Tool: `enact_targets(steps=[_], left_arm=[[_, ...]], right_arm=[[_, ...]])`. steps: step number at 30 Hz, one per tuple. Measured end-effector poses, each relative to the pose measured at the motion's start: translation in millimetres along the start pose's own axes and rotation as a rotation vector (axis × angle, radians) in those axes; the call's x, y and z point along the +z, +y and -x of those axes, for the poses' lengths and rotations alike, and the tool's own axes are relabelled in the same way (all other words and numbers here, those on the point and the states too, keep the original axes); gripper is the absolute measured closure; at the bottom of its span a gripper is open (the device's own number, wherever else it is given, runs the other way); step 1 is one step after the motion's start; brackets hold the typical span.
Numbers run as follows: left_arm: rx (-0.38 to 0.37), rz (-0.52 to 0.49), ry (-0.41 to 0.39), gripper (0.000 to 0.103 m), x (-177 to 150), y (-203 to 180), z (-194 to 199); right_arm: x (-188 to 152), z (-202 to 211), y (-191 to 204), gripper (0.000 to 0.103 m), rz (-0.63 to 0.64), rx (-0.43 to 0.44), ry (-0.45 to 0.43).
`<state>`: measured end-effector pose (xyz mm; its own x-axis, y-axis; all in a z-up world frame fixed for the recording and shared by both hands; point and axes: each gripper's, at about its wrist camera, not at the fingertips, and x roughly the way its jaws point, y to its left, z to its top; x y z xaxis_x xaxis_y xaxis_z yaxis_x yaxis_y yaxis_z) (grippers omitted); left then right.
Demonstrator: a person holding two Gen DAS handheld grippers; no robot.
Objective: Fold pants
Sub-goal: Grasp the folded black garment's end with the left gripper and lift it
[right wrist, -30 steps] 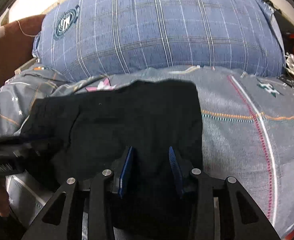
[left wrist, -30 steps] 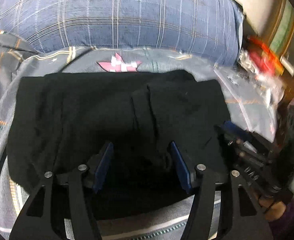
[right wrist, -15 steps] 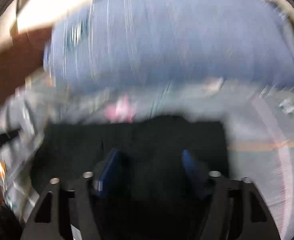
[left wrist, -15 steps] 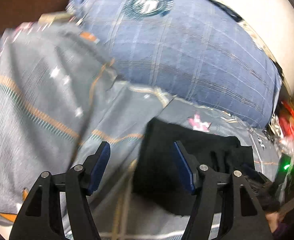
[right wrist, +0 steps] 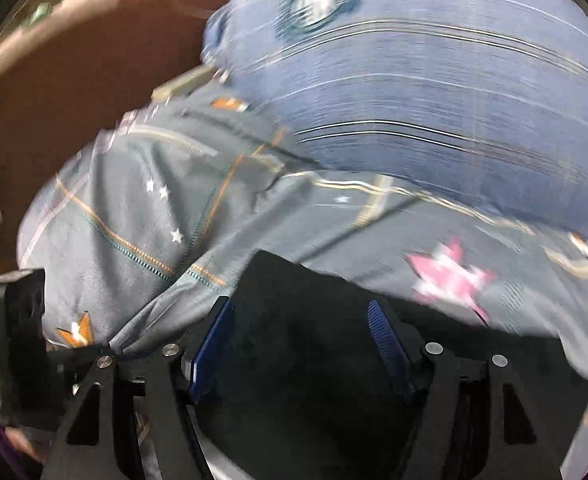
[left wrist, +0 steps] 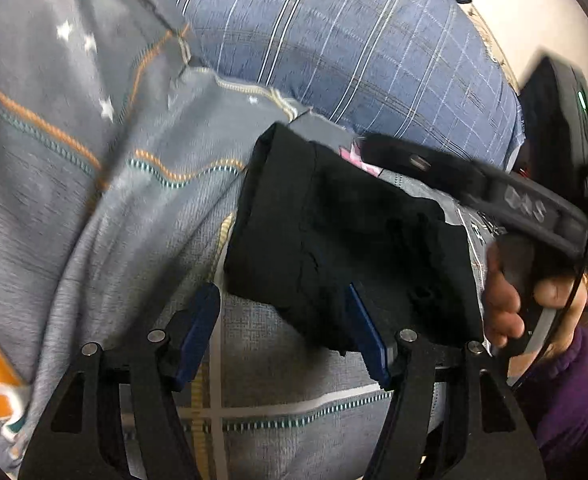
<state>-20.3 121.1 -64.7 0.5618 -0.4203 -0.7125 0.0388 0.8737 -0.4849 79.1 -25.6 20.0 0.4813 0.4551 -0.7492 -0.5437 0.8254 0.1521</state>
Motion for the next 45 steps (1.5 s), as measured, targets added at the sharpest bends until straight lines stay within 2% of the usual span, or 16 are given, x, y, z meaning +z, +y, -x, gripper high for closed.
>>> enact_targets(steps=[2,4,7,10,11,13,16,19,24,32,36,40,41,42,44,45], left_arm=[[-0.009,0.025,0.000,0.039,3.4,5.2,-6.7],[-0.033,0.043,0.001,0.039,6.8,7.4,-11.6],[-0.070,0.042,-0.001,0.042,9.9,6.3,-15.7],[-0.059,0.005,-0.014,0.055,12.1,3.1,-17.3],[-0.056,-0.007,-0.013,0.060,13.1,2.2,-18.3],[-0.065,-0.022,-0.020,0.062,14.3,1.4,-17.3],[-0.092,-0.054,-0.049,0.065,16.9,-2.6,-11.5],[-0.159,-0.099,-0.102,0.065,20.4,-13.2,0.5],[-0.273,-0.207,-0.184,0.065,18.8,-46.8,14.6],[-0.450,-0.378,-0.189,0.065,2.4,-139.8,-7.2],[-0.512,-0.430,-0.141,0.065,-6.6,-178.5,-27.9],[-0.539,-0.542,-0.063,0.065,-33.0,-204.2,-40.5],[-0.538,-0.572,-0.033,0.064,-38.6,-207.0,-41.5],[-0.542,-0.587,-0.003,0.058,-43.2,-208.5,-37.5],[-0.592,-0.576,0.088,0.051,-43.6,-205.1,-31.7],[-0.621,-0.567,0.105,0.050,-41.8,-201.2,-26.1]], right_arm=[[10.3,-21.4,5.8,0.032,0.005,0.007,0.054],[18.5,-40.5,5.2,0.032,-0.046,0.031,0.106],[20.8,-59.6,6.5,0.032,-0.078,0.017,0.130],[16.5,-86.5,11.3,0.034,-0.030,-0.060,0.166],[13.9,-95.3,10.9,0.038,-0.021,-0.086,0.190],[10.8,-103.0,7.1,0.054,-0.019,-0.121,0.200],[11.0,-88.6,1.9,0.073,-0.038,-0.102,0.148],[11.3,-64.6,-4.2,0.078,-0.058,-0.080,0.087],[4.4,-2.4,-37.7,0.079,-0.196,0.011,-0.054],[-44.9,87.8,-115.1,0.079,-0.416,0.093,-0.254],[-83.2,117.4,-166.3,0.079,-0.555,0.111,-0.336],[-118.6,133.9,-208.6,0.079,-0.655,0.107,-0.399],[-126.4,135.3,-218.2,0.080,-0.674,0.107,-0.406],[-137.5,136.0,-230.6,0.088,-0.709,0.091,-0.415],[-154.0,132.1,-255.4,0.092,-0.787,0.048,-0.398],[-159.4,129.3,-265.7,0.092,-0.826,0.037,-0.372]])
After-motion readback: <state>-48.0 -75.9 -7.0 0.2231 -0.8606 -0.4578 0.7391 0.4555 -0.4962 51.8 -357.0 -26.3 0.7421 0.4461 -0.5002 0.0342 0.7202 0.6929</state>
